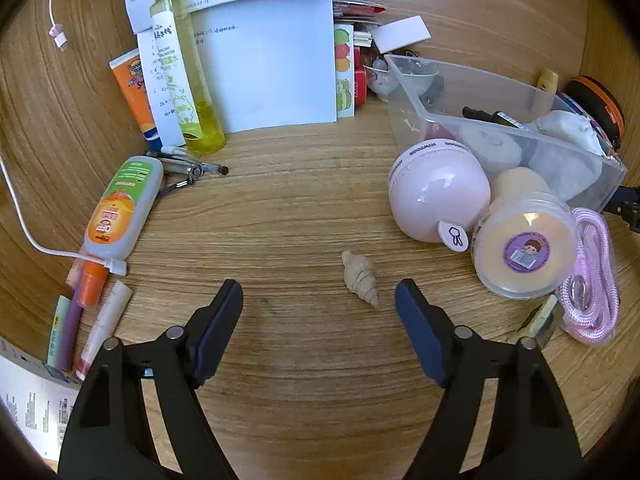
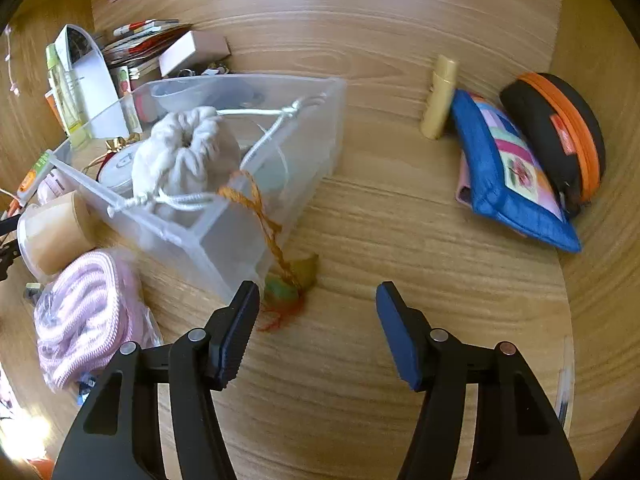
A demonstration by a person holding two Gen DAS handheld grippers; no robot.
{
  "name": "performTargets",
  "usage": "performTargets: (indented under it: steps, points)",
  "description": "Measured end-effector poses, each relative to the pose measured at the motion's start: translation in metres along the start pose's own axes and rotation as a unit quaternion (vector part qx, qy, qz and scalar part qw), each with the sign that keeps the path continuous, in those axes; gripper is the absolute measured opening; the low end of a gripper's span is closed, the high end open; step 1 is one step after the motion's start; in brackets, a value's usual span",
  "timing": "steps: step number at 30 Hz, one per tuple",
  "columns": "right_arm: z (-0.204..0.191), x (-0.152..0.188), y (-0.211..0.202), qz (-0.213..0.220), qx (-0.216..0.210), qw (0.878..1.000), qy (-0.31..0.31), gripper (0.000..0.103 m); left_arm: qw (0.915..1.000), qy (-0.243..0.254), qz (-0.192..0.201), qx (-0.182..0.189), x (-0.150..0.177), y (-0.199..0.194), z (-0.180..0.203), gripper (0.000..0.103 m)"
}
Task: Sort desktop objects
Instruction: 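Withdraw both tools and move them toward the seashell and gourd charm, then grasp the small seashell with the left tool while right grasps the gourd charm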
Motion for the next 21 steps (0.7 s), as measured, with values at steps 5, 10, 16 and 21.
performTargets:
  steps: [5,10,16,21]
  points:
    - [-0.003,0.000,0.009,-0.010,-0.004,1.000,-0.017,0.046,1.0000,0.002,-0.007,0.001,0.000,0.007,0.001,0.068]
    - [0.000,0.001,0.019,-0.023,-0.005,1.000,-0.010,0.039,1.0000,-0.004,-0.006,0.001,-0.003,0.010,-0.001,0.061]
    - [-0.009,-0.005,0.027,-0.019,-0.009,1.000,-0.015,0.026,0.9999,0.007,-0.003,0.008,-0.006,0.010,0.005,0.047]
    - [-0.011,-0.004,0.024,-0.011,-0.006,1.000,-0.015,0.026,0.9994,0.002,-0.006,0.034,-0.007,0.013,0.011,0.024]
Point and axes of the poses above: each gripper's, at about its wrist camera, not at the fingertips, and y roughly the way its jaws point, z to its right, x to its underside, the point moved 9 cm from there along y, roughly the way its jaws point, and after that the axes turned 13 degrees about z, right-handed, at the moved point
